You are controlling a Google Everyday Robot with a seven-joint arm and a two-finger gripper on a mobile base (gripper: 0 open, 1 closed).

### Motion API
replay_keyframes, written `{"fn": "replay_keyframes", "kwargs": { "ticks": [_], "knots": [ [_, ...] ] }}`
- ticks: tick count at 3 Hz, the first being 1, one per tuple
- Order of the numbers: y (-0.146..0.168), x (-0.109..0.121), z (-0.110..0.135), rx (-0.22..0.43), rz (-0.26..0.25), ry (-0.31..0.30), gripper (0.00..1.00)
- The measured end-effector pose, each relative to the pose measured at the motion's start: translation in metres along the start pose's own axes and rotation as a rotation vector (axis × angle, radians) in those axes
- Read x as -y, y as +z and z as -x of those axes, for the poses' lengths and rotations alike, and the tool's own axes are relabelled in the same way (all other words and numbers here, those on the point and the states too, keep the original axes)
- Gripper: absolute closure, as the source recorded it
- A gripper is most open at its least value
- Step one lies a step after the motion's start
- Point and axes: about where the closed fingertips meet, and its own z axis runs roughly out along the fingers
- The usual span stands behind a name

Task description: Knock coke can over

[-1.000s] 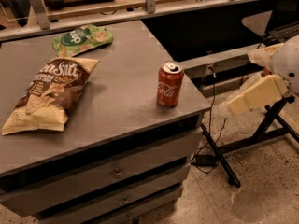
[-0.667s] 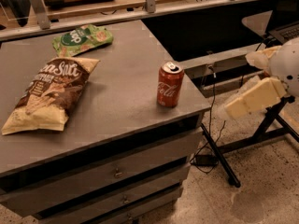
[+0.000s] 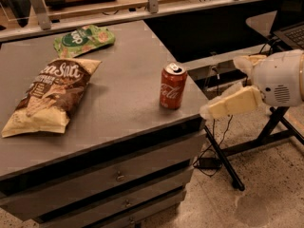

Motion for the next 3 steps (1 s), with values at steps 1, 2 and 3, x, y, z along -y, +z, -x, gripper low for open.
{"fn": "replay_keyframes", "kwargs": {
  "ticks": [1, 2, 3],
  "knots": [
    [0.02, 0.001, 0.001, 0.058, -0.001, 0.006, 0.0],
    [0.039, 0.004, -0.007, 0.099, -0.014, 0.026, 0.0],
    [0.061, 0.014, -0.016, 0.163, -0.056, 0.063, 0.0]
  ]
}}
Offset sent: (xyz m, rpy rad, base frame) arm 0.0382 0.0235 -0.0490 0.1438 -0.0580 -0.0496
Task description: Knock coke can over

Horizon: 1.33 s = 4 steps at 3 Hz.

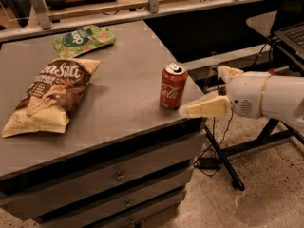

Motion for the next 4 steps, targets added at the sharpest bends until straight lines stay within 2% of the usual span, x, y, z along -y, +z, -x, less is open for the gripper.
{"fn": "replay_keyframes", "kwargs": {
  "ticks": [2, 4],
  "knots": [
    [0.029, 0.001, -0.006, 0.067, 0.006, 0.015, 0.0],
    [0.076, -0.007, -0.006, 0.139, 0.072, 0.018, 0.01]
  ]
}}
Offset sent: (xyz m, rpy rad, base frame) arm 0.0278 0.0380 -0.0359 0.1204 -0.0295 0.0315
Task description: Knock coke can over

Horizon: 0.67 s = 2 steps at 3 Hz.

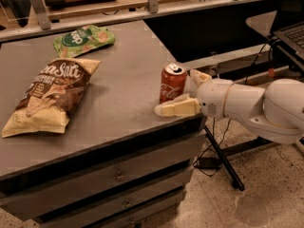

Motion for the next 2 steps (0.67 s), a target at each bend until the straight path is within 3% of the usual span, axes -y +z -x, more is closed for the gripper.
{"fn": "replay_keyframes", "kwargs": {
  "ticks": [1, 2],
  "knots": [
    [0.0109, -0.0001, 0.003, 0.029, 0.017, -0.006, 0.21],
    [0.0135, 0.0044, 0.0109, 0.037, -0.007, -0.011, 0.45]
  ]
}}
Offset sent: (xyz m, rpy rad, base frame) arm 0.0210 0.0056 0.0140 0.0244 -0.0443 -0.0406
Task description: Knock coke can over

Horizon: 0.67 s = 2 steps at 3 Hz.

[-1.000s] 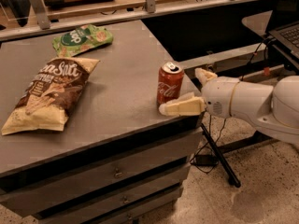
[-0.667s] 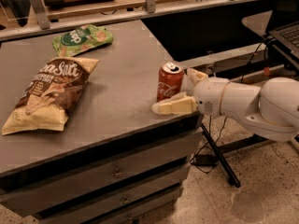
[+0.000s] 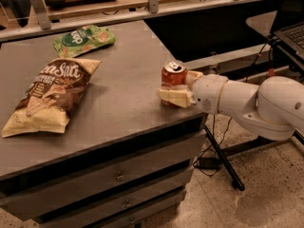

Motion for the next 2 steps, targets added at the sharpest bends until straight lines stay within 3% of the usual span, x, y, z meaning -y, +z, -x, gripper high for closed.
{"fn": "replay_keyframes", "kwargs": {
  "ticks": [1, 2],
  "knots": [
    [0.0, 0.011, 0.023, -0.027, -0.027, -0.04, 0.67],
    [0.0, 0.026, 0.071, -0.076, -0.02, -0.121, 0.91]
  ]
}}
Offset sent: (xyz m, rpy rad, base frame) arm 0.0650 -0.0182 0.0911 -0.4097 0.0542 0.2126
